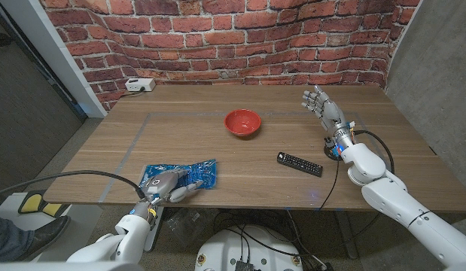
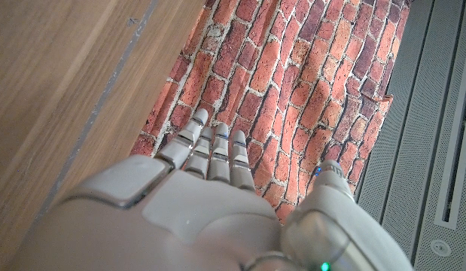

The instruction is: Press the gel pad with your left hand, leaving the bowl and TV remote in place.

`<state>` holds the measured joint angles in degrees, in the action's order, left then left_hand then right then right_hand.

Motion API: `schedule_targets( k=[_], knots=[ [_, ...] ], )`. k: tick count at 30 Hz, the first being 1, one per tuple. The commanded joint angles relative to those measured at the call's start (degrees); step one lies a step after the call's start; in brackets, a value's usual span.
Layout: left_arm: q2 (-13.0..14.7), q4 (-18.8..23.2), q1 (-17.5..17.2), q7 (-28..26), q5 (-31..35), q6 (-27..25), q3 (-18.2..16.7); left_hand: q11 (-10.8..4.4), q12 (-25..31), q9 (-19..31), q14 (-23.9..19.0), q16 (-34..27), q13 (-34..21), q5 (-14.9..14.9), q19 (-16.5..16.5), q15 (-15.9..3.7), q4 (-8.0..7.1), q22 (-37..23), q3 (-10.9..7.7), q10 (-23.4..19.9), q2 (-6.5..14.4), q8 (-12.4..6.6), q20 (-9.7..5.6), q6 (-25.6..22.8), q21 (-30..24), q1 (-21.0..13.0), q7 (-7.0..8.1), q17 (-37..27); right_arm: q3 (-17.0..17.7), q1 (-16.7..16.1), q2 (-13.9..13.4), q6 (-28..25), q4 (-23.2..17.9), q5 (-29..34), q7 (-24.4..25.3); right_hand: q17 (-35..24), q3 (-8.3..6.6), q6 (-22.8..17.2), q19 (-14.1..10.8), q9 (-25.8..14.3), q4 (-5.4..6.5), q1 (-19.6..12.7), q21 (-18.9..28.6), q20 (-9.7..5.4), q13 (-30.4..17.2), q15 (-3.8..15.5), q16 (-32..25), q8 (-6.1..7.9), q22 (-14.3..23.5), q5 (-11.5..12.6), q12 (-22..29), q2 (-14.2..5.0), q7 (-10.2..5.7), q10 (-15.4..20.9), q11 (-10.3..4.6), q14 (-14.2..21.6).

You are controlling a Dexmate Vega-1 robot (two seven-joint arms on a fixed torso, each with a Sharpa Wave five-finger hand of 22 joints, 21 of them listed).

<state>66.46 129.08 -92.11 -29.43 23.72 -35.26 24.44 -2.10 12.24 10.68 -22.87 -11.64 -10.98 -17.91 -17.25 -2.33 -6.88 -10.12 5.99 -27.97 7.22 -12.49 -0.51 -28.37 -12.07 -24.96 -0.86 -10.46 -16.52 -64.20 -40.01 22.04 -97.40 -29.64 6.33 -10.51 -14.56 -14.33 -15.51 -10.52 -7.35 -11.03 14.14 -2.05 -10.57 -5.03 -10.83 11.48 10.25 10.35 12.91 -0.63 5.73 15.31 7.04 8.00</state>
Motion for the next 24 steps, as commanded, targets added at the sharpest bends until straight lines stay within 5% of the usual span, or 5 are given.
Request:
schedule_targets(
  k=[1,14,24],
  knots=[
    [-0.21,1.06,-2.51,-5.95,-0.56,2.85,-4.25,0.38,-0.09,0.12,0.19,0.18,0.04,-0.03,0.03,-0.55,0.05,-0.12,0.07,-0.37,0.33,0.03,-0.10,0.04,0.02,-0.06,-0.06,0.04,0.18,-0.25,0.13,0.15,-0.45,0.10,0.46,-0.13,-0.05,-0.32,-0.57,-0.25,-0.19,-0.69,0.00,0.03,-0.22,0.14,0.18,-0.22,0.34,-0.17,-0.03,-0.05,0.10,0.60,0.00,0.50],
    [-2.17,0.39,-2.75,-7.63,0.20,5.80,-6.06,0.35,-0.21,0.11,0.21,0.33,0.05,-0.02,-0.07,-0.56,0.22,-0.10,-0.11,-0.35,0.53,0.17,-0.11,0.11,0.05,-0.50,-0.08,0.06,0.19,0.10,0.25,0.07,-0.23,0.24,0.57,-0.14,-0.03,-0.31,-0.64,-0.25,-0.19,-0.70,-0.10,0.03,-0.22,0.13,0.20,-0.24,0.35,-0.18,-0.04,-0.03,0.09,0.68,0.05,0.48],
    [-2.95,2.15,-6.79,-10.22,1.34,6.74,-10.31,0.43,-0.32,0.11,0.09,0.40,0.05,0.01,-0.16,-0.56,0.37,-0.09,-0.25,-0.32,0.66,0.26,-0.13,0.11,0.07,-0.89,-0.06,0.07,-0.13,0.68,0.58,0.28,0.45,0.29,0.24,-0.14,0.00,-0.32,-0.65,-0.25,-0.19,-0.69,-0.19,0.02,-0.22,0.11,0.17,-0.25,0.35,-0.18,-0.05,-0.02,0.12,0.71,0.02,0.55]
  ],
)
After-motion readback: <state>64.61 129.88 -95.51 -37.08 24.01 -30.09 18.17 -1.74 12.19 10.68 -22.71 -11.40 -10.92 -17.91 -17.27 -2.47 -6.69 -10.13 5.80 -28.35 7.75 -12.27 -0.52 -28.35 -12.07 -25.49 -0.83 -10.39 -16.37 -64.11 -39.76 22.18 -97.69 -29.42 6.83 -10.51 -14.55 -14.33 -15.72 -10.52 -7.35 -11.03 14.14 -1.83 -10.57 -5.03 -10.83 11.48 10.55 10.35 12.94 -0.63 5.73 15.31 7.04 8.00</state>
